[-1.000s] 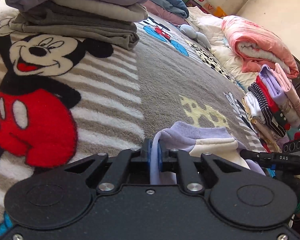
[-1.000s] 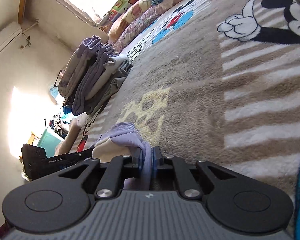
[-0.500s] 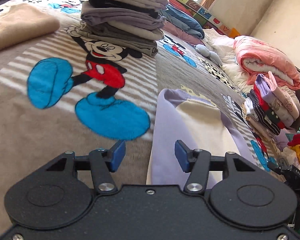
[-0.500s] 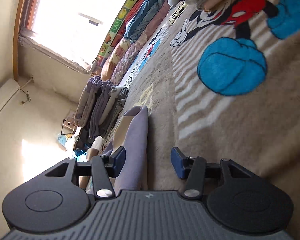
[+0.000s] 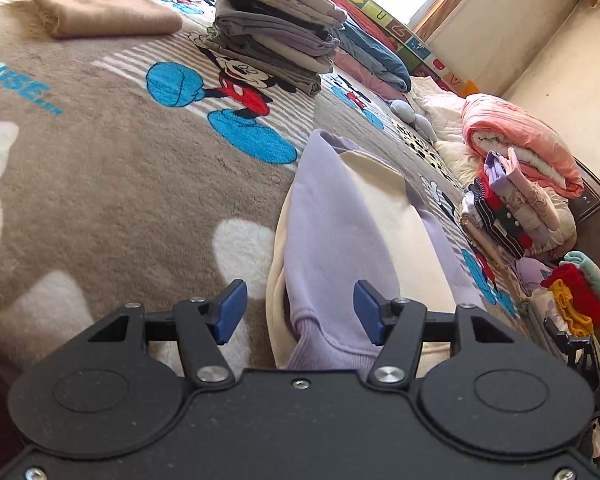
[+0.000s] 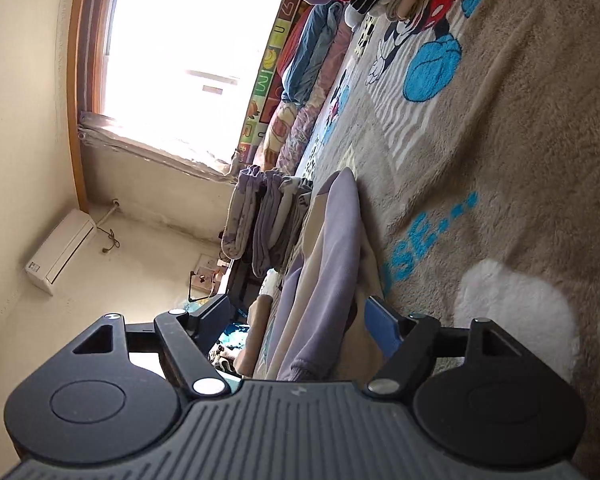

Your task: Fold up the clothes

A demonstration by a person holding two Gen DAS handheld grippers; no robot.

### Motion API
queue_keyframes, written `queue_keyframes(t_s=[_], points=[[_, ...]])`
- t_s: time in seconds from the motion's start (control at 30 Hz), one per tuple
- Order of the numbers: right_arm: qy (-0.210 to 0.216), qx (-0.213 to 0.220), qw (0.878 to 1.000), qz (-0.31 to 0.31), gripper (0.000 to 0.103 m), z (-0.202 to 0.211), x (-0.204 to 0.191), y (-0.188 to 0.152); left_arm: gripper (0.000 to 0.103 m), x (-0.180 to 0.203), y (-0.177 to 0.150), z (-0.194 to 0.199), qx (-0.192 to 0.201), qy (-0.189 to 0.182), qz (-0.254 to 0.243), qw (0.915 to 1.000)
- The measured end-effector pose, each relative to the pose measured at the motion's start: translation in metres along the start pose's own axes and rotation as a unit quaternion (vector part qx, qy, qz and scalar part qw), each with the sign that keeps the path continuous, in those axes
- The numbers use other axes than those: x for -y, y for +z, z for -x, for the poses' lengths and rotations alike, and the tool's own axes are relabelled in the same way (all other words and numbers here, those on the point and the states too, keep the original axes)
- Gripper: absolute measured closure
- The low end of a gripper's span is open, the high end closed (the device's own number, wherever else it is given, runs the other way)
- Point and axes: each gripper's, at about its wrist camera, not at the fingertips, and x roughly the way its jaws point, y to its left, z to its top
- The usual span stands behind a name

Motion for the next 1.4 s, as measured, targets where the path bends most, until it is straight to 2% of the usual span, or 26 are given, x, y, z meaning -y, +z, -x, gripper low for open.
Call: queue_keyframes(t_s=[0.13, 0.2, 0.23, 0.27, 0.3, 0.33, 0.37, 0.47, 0.57, 0.83, 0.97, 1.1, 1.13, 1.17, 1.2, 1.23, 1.33, 1.4], points=[[0.001, -0.006, 1.000, 0.021, 0.028, 0.003, -0.008, -0.007, 0.045, 0.001, -0.015, 0.003, -0.014, -0.008, 0.005, 0.9999], [-0.007, -0.014, 0.999, 0.038, 0.028, 0.000, -0.014, -0.010, 0.046, 0.003, -0.019, 0.002, -0.011, 0.003, 0.005, 0.9999], [-0.011, -0.020, 0.999, 0.049, 0.028, -0.002, -0.016, -0.012, 0.050, 0.005, -0.020, 0.001, -0.011, 0.006, 0.002, 0.9999], [-0.015, -0.025, 0.998, 0.060, 0.027, -0.002, -0.019, -0.015, 0.066, 0.005, -0.021, 0.000, -0.008, 0.009, 0.000, 0.9999], [-0.019, -0.030, 0.997, 0.072, 0.027, -0.004, -0.021, -0.017, 0.075, 0.007, -0.021, -0.001, -0.007, 0.012, -0.005, 0.9999], [-0.023, -0.035, 0.996, 0.083, 0.027, -0.006, -0.023, -0.019, 0.088, 0.008, -0.022, -0.001, -0.003, 0.019, -0.011, 0.9998], [-0.028, -0.040, 0.994, 0.095, 0.028, -0.008, -0.026, -0.021, 0.095, 0.008, -0.021, -0.001, 0.001, 0.026, -0.014, 0.9996], [-0.042, -0.054, 0.990, 0.123, 0.030, -0.017, -0.029, -0.023, 0.099, 0.005, -0.014, 0.004, 0.022, 0.033, -0.017, 0.9991], [-0.059, -0.068, 0.986, 0.144, 0.037, -0.021, -0.029, -0.028, 0.100, -0.003, 0.003, 0.014, 0.052, 0.037, -0.013, 0.9979], [-0.084, -0.061, 0.985, 0.139, 0.041, -0.024, -0.022, -0.032, 0.101, -0.036, 0.073, 0.041, 0.141, 0.069, 0.015, 0.9874], [-0.091, -0.052, 0.986, 0.130, 0.041, -0.027, -0.017, -0.031, 0.101, -0.066, 0.100, 0.045, 0.170, 0.094, 0.059, 0.9792], [-0.097, -0.051, 0.985, 0.133, 0.041, -0.032, -0.016, -0.033, 0.098, -0.107, 0.106, 0.018, 0.161, 0.143, 0.111, 0.9703], [-0.098, -0.050, 0.985, 0.133, 0.041, -0.034, -0.016, -0.034, 0.090, -0.117, 0.102, 0.010, 0.154, 0.155, 0.130, 0.9671], [-0.099, -0.050, 0.985, 0.134, 0.041, -0.034, -0.015, -0.034, 0.076, -0.127, 0.097, 0.004, 0.149, 0.165, 0.148, 0.9637], [-0.100, -0.049, 0.985, 0.133, 0.041, -0.035, -0.015, -0.034, 0.067, -0.132, 0.090, 0.002, 0.153, 0.163, 0.161, 0.9613], [-0.100, -0.048, 0.985, 0.133, 0.042, -0.036, -0.014, -0.034, 0.050, -0.135, 0.081, 0.001, 0.162, 0.157, 0.170, 0.9591], [-0.102, -0.048, 0.985, 0.134, 0.042, -0.037, -0.014, -0.033, 0.048, -0.143, 0.058, 0.001, 0.187, 0.142, 0.198, 0.9516], [-0.102, -0.048, 0.984, 0.135, 0.042, -0.038, -0.013, -0.033, 0.047, -0.138, 0.063, 0.006, 0.186, 0.135, 0.202, 0.9521]])
